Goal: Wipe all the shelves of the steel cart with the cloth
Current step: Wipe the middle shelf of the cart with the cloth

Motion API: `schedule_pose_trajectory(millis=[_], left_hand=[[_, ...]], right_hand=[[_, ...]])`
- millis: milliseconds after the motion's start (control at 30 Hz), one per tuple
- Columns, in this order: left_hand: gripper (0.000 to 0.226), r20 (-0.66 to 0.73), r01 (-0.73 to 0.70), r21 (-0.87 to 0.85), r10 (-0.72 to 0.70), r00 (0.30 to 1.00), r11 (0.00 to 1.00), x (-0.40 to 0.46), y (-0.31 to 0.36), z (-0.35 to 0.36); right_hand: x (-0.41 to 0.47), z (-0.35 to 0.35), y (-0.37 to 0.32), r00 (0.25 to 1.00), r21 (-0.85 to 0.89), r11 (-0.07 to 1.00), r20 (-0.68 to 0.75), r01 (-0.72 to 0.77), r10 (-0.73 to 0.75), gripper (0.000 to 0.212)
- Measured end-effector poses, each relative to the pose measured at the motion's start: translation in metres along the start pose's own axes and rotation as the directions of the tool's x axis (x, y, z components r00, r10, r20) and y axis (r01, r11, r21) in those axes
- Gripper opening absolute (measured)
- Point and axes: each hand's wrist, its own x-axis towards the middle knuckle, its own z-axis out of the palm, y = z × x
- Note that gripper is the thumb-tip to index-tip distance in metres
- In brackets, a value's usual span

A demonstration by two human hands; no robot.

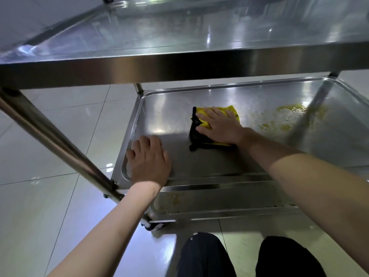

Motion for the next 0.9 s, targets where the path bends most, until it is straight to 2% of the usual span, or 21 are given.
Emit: schedule_pose_trajectory(millis=[167,333,467,600,900], left_hand=[[0.036,-0.042,0.021,-0.122,-0.027,0.999,0.992,0.005,0.03,-0.007],[0.038,-0.001,0.061,-0.246,-0.063,0.998,0.967,0.002,0.065,0.004],[0.033,-0.057,0.019,-0.197,-0.031,0.998,0.98,-0.005,0.065,0.008],[0.03,-0.035,-0.015,-0.126,0.011,0.999,0.992,-0.004,0.064,0.009],[0.03,-0.049,-0.013,-0.012,0.012,0.999,1.0,-0.004,0.068,0.009]], right_hand=[[0.001,0.001,-0.001,1.0,-0.016,1.0,-0.006,0.016,-0.016,0.071],[-0.001,0.0,0.0,1.0,-0.019,1.0,-0.013,0.023,-0.023,0.072],[0.0,0.001,-0.001,0.999,-0.029,0.999,-0.013,0.028,-0.029,0.072],[0.001,0.002,-0.002,0.999,-0.024,0.999,0.006,0.035,-0.035,0.072],[-0.011,-0.001,0.001,0.996,-0.035,0.995,0.019,0.093,-0.093,0.075]])
